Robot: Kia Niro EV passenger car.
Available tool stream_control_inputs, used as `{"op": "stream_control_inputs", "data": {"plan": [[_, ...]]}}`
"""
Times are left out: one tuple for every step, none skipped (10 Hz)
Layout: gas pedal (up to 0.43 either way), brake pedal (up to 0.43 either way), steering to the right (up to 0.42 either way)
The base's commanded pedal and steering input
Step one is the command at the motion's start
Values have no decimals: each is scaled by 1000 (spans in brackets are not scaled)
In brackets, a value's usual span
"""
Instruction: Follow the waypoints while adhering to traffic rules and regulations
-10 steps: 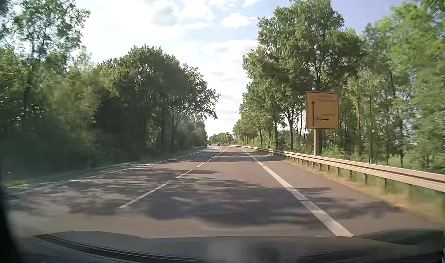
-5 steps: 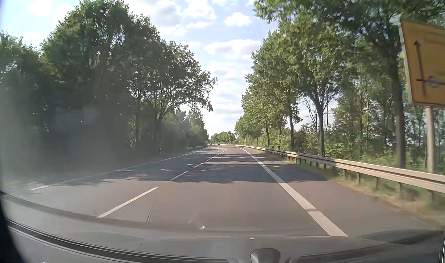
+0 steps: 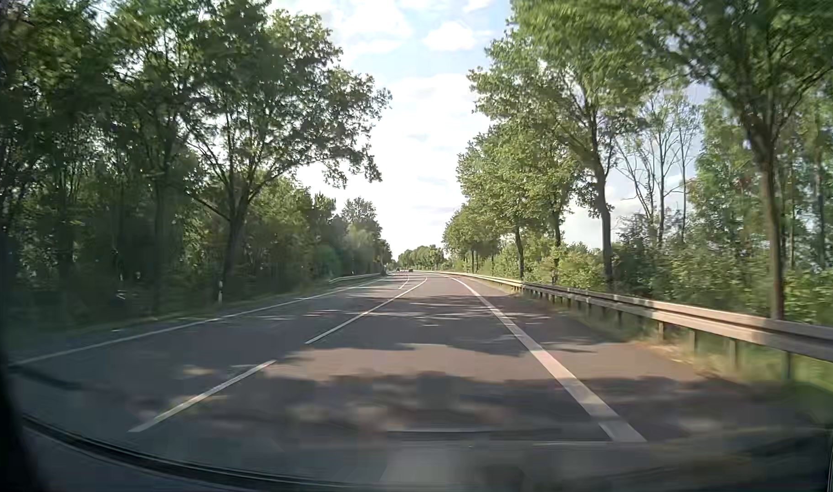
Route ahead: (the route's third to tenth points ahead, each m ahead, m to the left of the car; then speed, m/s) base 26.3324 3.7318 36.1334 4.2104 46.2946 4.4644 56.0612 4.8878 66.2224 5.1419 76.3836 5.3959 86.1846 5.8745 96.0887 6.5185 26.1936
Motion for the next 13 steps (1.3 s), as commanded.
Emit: {"op": "stream_control_inputs", "data": {"plan": [[319, 6, -2], [319, 6, -2], [319, 6, -2], [319, 6, -2], [319, 6, -2], [319, 6, -2], [319, 6, -2], [319, 6, -2], [319, 6, -2], [319, 6, -2], [319, 6, -1], [319, 6, -1], [319, 6, -1]]}}
